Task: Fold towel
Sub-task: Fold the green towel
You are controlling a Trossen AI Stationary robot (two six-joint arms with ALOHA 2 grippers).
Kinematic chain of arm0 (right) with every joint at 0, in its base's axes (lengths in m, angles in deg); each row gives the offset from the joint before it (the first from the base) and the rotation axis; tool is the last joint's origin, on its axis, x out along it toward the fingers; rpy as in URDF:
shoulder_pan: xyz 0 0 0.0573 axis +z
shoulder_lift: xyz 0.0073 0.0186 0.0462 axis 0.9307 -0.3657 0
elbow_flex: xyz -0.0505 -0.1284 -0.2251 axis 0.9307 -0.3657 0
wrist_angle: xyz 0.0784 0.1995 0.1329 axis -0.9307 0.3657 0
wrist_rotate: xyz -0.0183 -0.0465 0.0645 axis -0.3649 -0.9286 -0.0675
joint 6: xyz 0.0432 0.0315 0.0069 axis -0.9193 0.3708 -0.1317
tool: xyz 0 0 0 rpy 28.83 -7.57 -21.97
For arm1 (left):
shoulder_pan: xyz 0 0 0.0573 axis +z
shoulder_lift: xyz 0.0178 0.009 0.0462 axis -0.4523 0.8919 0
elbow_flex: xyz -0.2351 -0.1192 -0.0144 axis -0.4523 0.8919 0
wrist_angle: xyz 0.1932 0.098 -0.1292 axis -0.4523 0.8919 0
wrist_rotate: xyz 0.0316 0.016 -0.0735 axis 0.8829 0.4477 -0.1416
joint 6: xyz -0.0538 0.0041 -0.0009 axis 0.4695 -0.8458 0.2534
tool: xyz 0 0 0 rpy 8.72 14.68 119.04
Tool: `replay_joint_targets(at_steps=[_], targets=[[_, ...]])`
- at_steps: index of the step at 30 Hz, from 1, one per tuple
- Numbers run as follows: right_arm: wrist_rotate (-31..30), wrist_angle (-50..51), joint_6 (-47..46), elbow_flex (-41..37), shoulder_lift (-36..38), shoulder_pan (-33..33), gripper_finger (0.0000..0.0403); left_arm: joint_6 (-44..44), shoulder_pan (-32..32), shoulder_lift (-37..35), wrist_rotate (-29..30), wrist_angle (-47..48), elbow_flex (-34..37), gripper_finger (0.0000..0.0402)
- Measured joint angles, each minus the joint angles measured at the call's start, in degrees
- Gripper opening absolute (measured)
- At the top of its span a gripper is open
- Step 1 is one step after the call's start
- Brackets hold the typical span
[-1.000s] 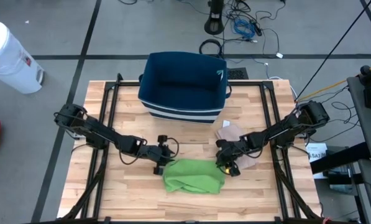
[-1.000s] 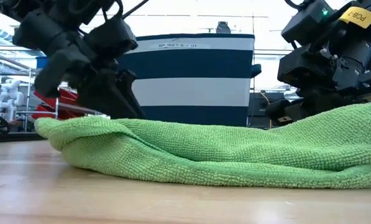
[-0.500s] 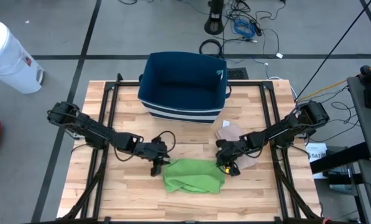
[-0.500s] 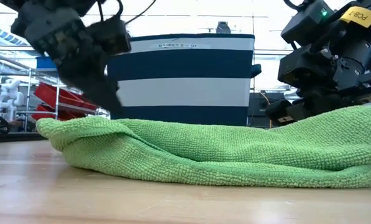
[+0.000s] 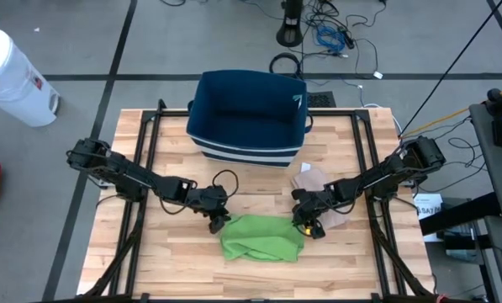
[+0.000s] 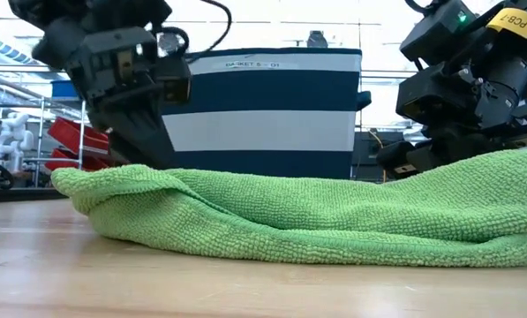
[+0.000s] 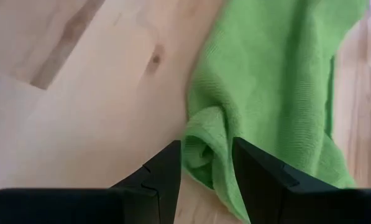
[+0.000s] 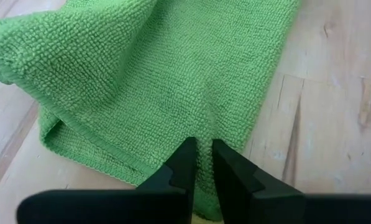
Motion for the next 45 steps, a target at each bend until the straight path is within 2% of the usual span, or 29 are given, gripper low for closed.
replay_joint_targets(at_steps=[4,8,11,18,30,34,41,45], targets=[[0.0,0.0,0.0,0.0,0.0,0.0,0.0045,1.5,1.1,3.2,-3.3,-1.5,0.0,0.0149],[0.0,0.0,0.2,0.0,0.0,0.0,0.0045,0.2,1.3,3.6,-3.5,-6.3,0.0,0.0139],[0.0,0.0,0.2,0.0,0.0,0.0,0.0045,-1.0,1.6,3.6,-3.5,-8.1,0.0,0.0108],[-0.1,0.1,0.1,0.0,0.0,0.0,0.0045,-3.8,1.7,3.6,-3.5,-7.3,0.0,0.0010],[-0.1,0.5,-0.4,0.0,0.0,0.0,0.0045,-7.5,1.1,3.5,-1.8,-2.9,0.0,0.0001],[-0.1,1.6,-1.1,0.1,0.0,0.0,0.0045,-8.0,1.1,1.5,-0.8,-0.2,0.0,0.0001],[0.1,3.6,-1.3,0.1,0.0,0.0,0.0045,-6.8,1.1,-4.3,2.9,10.6,0.0,0.0000],[0.2,3.9,-1.3,0.1,0.0,0.0,0.0045,-5.9,0.6,-5.5,3.0,11.9,0.0,0.0000]])
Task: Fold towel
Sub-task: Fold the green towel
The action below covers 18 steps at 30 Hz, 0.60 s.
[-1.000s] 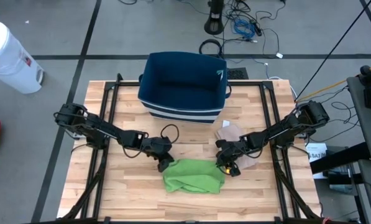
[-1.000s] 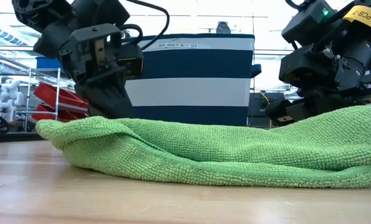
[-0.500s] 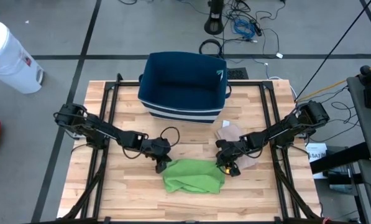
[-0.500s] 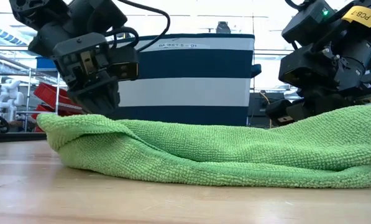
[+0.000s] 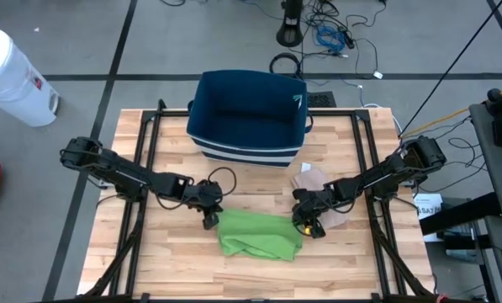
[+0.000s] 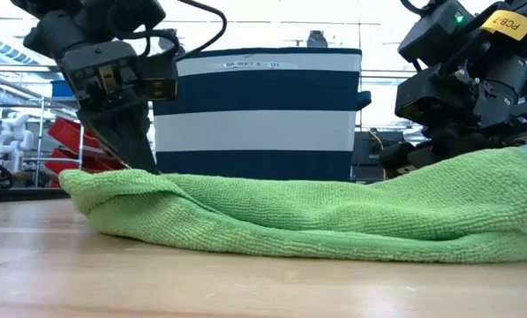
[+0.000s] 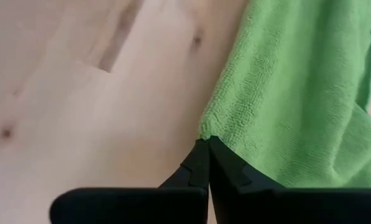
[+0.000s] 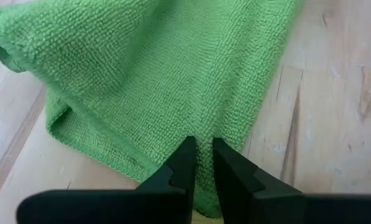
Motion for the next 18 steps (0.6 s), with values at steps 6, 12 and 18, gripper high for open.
replay_joint_targets(at_steps=[6,12,18], targets=[[0.1,-0.6,0.2,-0.1,0.0,0.0,0.0045,-0.1,-0.8,-0.1,-4.3,-1.3,0.0,0.0010],[0.1,-1.0,0.2,-0.1,0.6,0.0,0.0050,-0.5,-1.7,-0.1,-4.5,-1.2,0.0,0.0067],[-0.2,-0.3,0.2,-0.4,4.9,0.0,0.0086,-1.8,-1.8,-0.1,-4.9,-0.9,0.0,0.0122]])
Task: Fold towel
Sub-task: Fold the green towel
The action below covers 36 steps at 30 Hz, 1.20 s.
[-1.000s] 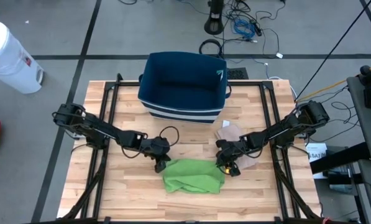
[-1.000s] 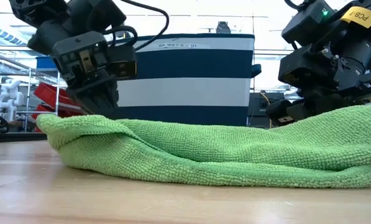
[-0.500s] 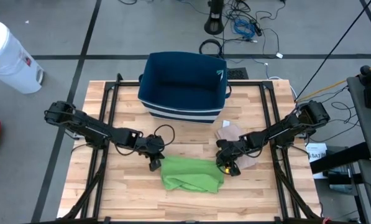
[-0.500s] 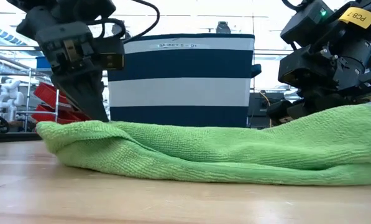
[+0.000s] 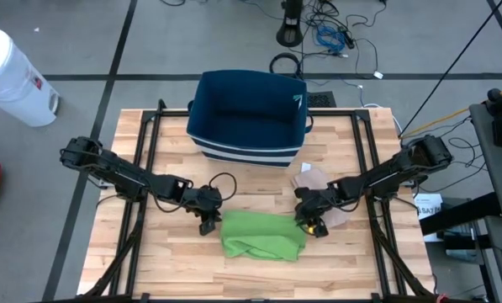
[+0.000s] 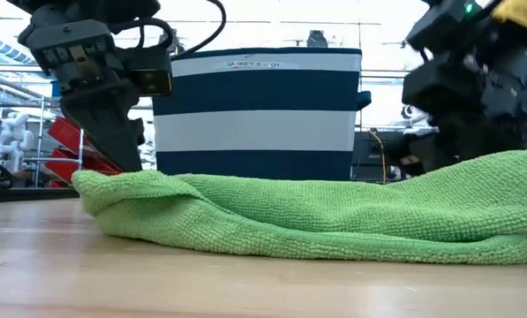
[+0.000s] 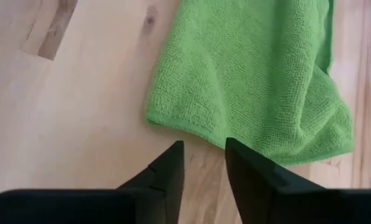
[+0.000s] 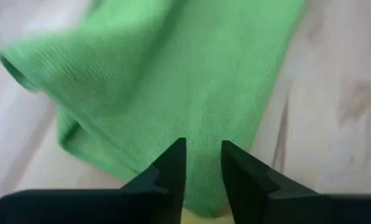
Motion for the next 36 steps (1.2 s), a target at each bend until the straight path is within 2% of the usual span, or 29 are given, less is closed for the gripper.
replay_joint_targets(at_steps=[3,7,12,20,25,30,36], targets=[[-0.1,0.2,-0.2,0.1,2.5,-0.1,0.0108,-1.7,0.8,-0.7,0.4,-0.2,0.0,0.0137],[-0.3,0.3,-0.2,0.1,5.8,0.0,0.0130,-4.5,1.5,-1.4,4.9,-2.8,0.0,0.0142],[-3.6,4.4,-2.0,0.2,7.3,-0.1,0.0137,-8.9,2.1,-0.9,6.0,-5.5,0.0,0.0142],[-2.9,7.0,-4.3,0.2,3.8,0.0,0.0137,-13.6,4.0,2.8,4.9,-9.3,0.0,0.0143],[-1.1,4.7,-5.1,0.3,2.0,-0.1,0.0137,-13.6,5.5,7.9,-0.8,-13.7,0.0,0.0143],[-1.2,4.2,-6.1,0.3,-0.5,-0.1,0.0134,-13.7,5.9,10.9,-1.5,-14.2,0.0,0.0143],[-1.6,3.4,-5.6,0.5,-2.6,-0.1,0.0096,-16.0,5.8,11.6,-4.1,-14.6,0.0,0.0142]])
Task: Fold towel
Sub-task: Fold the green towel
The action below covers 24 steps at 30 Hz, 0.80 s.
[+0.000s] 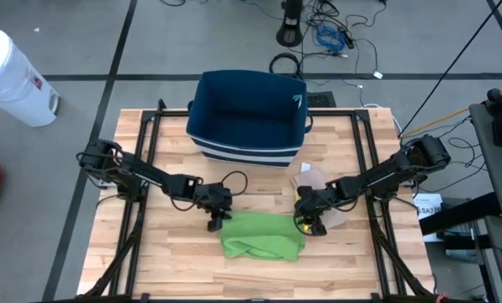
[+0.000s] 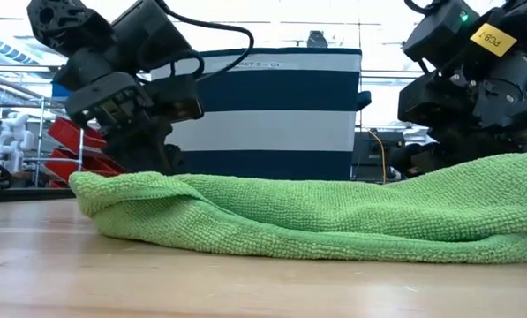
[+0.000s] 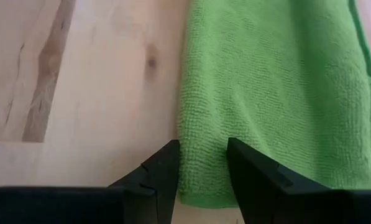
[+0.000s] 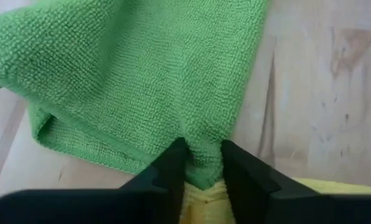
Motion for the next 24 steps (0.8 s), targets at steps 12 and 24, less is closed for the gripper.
replay_joint_targets(at_steps=[12,24], targets=[[1.6,-2.0,4.5,-0.1,0.0,0.0,0.0004,-5.2,-1.7,0.0,-2.3,-0.2,0.0,0.0007],[3.7,-2.1,7.2,-0.3,9.4,0.1,0.0001,-9.6,-2.6,-6.4,0.1,-1.1,-1.8,0.0002]])
